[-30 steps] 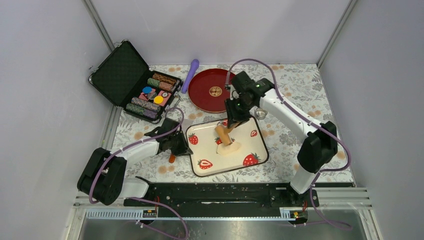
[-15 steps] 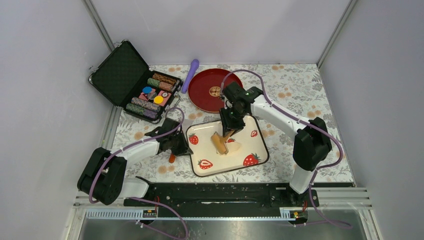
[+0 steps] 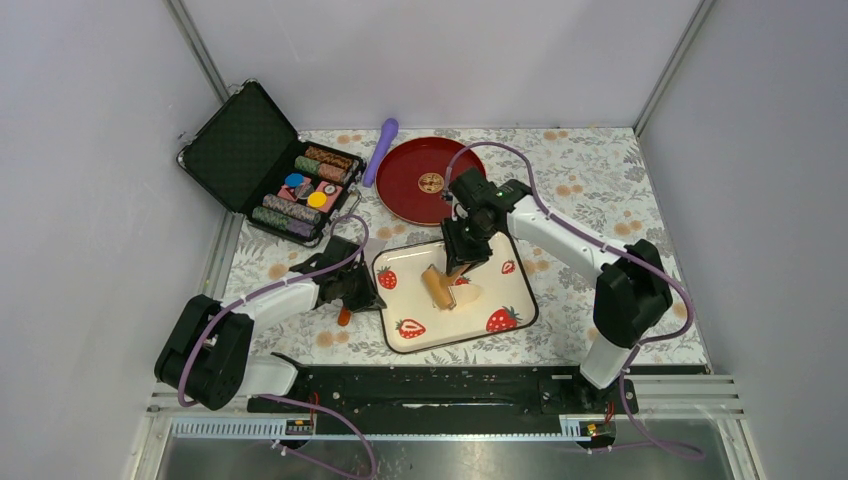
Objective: Roll out the dumpling wrappers from the dough
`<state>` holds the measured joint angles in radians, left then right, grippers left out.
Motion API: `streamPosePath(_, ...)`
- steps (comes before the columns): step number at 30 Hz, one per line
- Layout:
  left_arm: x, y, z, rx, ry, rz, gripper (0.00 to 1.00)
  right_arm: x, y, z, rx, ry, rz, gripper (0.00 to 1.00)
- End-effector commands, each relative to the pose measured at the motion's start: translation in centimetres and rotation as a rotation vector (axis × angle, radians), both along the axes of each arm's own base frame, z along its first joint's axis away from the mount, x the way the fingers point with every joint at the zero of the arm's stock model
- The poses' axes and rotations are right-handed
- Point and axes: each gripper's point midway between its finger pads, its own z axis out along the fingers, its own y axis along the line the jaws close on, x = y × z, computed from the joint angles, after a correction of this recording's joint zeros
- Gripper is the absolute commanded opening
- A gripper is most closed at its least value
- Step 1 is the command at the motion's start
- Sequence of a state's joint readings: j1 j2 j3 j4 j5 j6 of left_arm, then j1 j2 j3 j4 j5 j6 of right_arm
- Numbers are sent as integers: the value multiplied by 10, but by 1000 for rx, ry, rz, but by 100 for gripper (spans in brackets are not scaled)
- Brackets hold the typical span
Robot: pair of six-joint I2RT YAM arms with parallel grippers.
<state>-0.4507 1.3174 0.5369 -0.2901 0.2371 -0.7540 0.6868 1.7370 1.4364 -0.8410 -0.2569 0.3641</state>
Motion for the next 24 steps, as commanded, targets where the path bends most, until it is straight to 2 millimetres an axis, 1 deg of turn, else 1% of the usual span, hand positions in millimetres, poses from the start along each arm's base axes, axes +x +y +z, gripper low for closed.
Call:
streamPosePath(1, -14, 19, -19, 119, 37, -18, 0, -10, -33, -38, -172, 14, 10, 0)
streamPosePath(4, -14, 19, -19, 118, 37, -16, 0, -17, -43, -52, -225, 33, 19, 0)
streamPosePath(7, -14, 19, -18, 118, 36, -14, 0, -25, -47, -64, -254, 65, 29, 0)
streamPosePath(11, -15, 19, -19, 122, 40, -14, 0, -29, -50, -73, -277, 88, 36, 0)
streamPosePath(18, -15, 20, -18, 126, 37, -12, 0, -30, -45, -78, -296, 101, 54, 0)
streamPosePath(24, -14, 20, -17, 123, 36, -9, 0, -28, -41, -74, -329, 92, 74, 0)
